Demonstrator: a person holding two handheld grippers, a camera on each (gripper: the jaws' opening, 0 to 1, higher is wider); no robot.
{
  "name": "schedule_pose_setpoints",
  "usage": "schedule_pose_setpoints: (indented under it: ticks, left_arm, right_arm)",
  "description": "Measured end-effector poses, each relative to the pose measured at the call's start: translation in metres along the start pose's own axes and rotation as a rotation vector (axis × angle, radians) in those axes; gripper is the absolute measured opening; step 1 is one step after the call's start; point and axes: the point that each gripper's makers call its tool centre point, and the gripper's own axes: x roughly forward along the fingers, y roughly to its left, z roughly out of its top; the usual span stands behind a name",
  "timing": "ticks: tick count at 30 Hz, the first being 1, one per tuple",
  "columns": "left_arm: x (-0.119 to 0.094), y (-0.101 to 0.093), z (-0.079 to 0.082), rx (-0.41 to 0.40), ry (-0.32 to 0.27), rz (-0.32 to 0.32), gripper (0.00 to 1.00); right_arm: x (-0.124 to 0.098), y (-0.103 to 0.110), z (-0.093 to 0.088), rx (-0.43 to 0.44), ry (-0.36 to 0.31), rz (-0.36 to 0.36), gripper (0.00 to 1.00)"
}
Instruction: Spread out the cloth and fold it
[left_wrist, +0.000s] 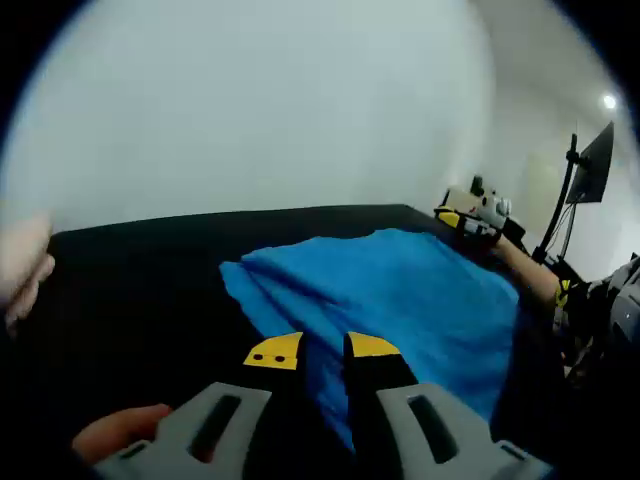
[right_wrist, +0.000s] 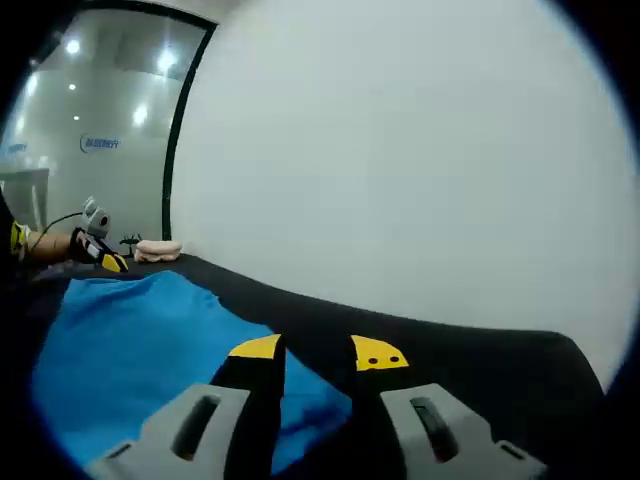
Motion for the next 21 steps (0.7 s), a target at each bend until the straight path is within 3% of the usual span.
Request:
schedule_pose_setpoints:
  ticks: [1,2,3,4,7,8,9,11,12,13,14,16,17,20,21]
  left_arm:
    - [-0.001,-0.007,-0.002,-0.043,-0.016,-0.002,0.18]
    - [-0.001,-0.010,-0.008,-0.019,-0.001,0.001,0.21]
    - [-0.003,-0.016,-0.020,0.002,0.040,0.018,0.24]
    - [-0.006,-0.019,-0.028,0.040,0.073,0.031,0.22]
    - [-0.013,-0.026,-0.055,0.150,0.130,0.081,0.25]
    - [-0.014,-0.025,-0.060,0.182,0.148,0.098,0.25]
    - [-0.012,-0.024,-0.063,0.187,0.146,0.121,0.24]
    - [-0.010,-0.018,-0.069,0.208,0.159,0.159,0.20]
    - [-0.009,-0.019,-0.069,0.179,0.155,0.154,0.15]
    - [-0.009,-0.030,-0.070,0.069,0.139,0.125,0.08]
    - [-0.012,-0.030,-0.069,0.043,0.138,0.128,0.07]
    - [-0.025,-0.043,-0.067,0.078,0.112,0.140,0.06]
    - [-0.034,-0.046,-0.064,0.064,0.092,0.140,0.06]
    - [-0.054,-0.047,-0.067,0.050,0.063,0.147,0.06]
    - [-0.060,-0.054,-0.071,0.019,0.052,0.112,0.07]
  right_arm:
    - [-0.019,0.000,-0.007,0.005,0.030,-0.051,0.23]
    - [-0.038,0.005,-0.016,0.052,0.033,-0.100,0.23]
    - [-0.050,0.018,-0.023,0.087,0.036,-0.075,0.23]
    - [-0.066,0.046,-0.032,0.117,0.029,0.010,0.23]
    - [-0.089,0.089,-0.051,0.217,0.026,0.109,0.22]
    - [-0.097,0.101,-0.068,0.195,0.089,0.115,0.22]
    - [-0.101,0.102,-0.078,0.174,0.110,0.073,0.19]
    - [-0.101,0.113,-0.085,0.188,0.109,0.081,0.11]
    - [-0.101,0.115,-0.085,0.146,0.133,0.075,0.11]
    - [-0.101,0.116,-0.081,0.128,0.127,0.067,0.11]
    - [-0.102,0.121,-0.076,0.147,0.114,0.094,0.11]
    - [-0.108,0.135,-0.062,0.280,0.045,0.181,0.12]
    - [-0.116,0.135,-0.061,0.321,0.057,0.178,0.12]
    - [-0.133,0.148,-0.067,0.247,0.078,0.204,0.12]
    - [-0.138,0.156,-0.075,0.219,0.105,0.221,0.13]
